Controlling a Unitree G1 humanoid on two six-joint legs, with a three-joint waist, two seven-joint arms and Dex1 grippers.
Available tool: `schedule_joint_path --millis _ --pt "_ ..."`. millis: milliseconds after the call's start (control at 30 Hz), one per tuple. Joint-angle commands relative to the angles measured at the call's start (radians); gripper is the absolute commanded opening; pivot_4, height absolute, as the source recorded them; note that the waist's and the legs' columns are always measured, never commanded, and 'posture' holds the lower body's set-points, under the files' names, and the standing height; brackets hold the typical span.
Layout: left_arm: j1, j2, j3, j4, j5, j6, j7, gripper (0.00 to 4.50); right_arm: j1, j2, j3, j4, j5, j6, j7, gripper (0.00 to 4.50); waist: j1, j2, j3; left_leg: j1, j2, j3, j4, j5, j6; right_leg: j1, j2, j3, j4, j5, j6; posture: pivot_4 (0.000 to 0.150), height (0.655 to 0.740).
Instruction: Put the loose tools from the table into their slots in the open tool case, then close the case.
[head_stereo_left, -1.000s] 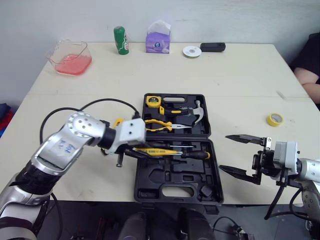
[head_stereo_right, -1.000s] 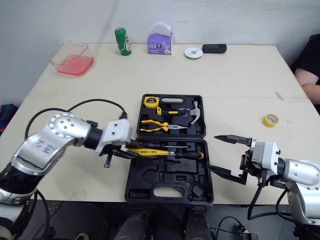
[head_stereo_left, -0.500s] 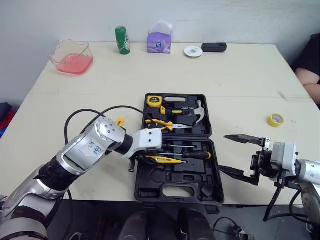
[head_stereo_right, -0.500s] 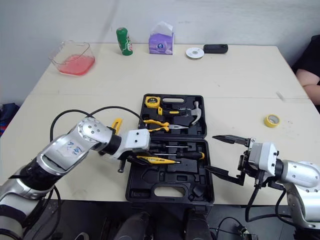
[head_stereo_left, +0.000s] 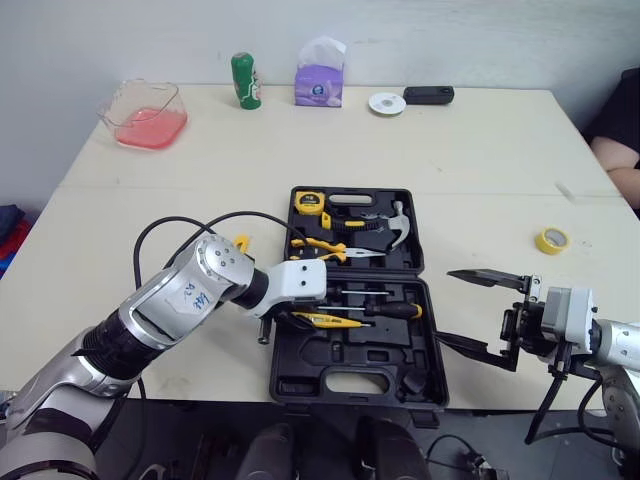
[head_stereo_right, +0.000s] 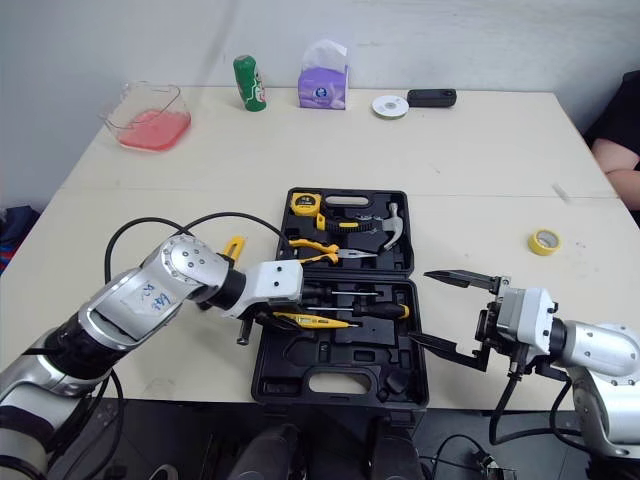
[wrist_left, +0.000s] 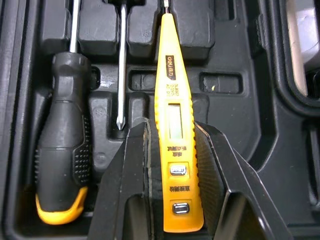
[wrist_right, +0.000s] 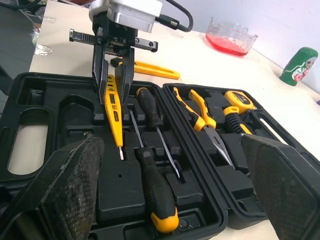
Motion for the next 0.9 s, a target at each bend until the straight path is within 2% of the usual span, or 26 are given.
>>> schedule_joint_path --millis 33,433,500,633,733,900 --pt "-0.005 0.0 -0.015 -0.003 0.021 -0.014 -0.008 0.56 0.004 0.003 0.0 -0.007 -0.001 -0.022 0.003 4.5 0.0 0.0 0.0 0.0 0.0 0.0 0.0 0.0 0.0 0.0 0.0 0.0 0.0 0.0 0.0 0.15 0.74" --pt "0.019 -0.02 -0.012 0.05 0.066 -0.095 -0.004 0.56 -0.001 0.008 0.013 -0.004 0.001 -0.011 -0.006 4.5 0.0 0.0 0.0 0.0 0.0 -0.001 0.004 0.0 0.0 0.001 -0.001 0.0 0.003 0.0 0.0 0.15 0.74" --pt "0.02 -0.021 -0.009 0.056 0.064 -0.122 -0.016 1.62 0.001 0.008 0.012 -0.002 0.002 -0.012 -0.004 4.5 0.0 0.0 0.0 0.0 0.0 -0.001 0.004 0.0 0.0 0.001 -0.001 0.0 0.004 0.0 0.0 0.15 0.74" --pt "0.03 -0.042 0.032 0.072 0.047 -0.185 -0.015 3.38 0.008 0.008 0.009 -0.002 0.002 -0.017 -0.002 4.5 0.0 0.0 0.0 0.0 0.0 -0.001 0.005 0.0 0.0 0.001 -0.001 0.0 0.004 0.0 0.0 0.15 0.74" --pt "0.035 -0.056 0.084 0.087 0.01 -0.199 -0.026 3.38 0.017 0.006 0.002 0.001 0.003 -0.022 0.005 4.5 0.0 0.0 0.0 0.0 0.0 -0.001 0.005 0.0 0.0 0.001 -0.001 0.0 0.004 0.0 0.0 0.15 0.74" --pt "0.068 -0.071 0.187 0.134 -0.028 -0.366 -0.041 3.38 0.043 0.002 -0.027 0.034 0.003 -0.053 0.023 4.5 0.0 0.0 0.0 -0.001 0.0 -0.002 0.006 0.0 0.0 0.001 -0.002 -0.001 0.004 0.0 0.0 0.15 0.74"
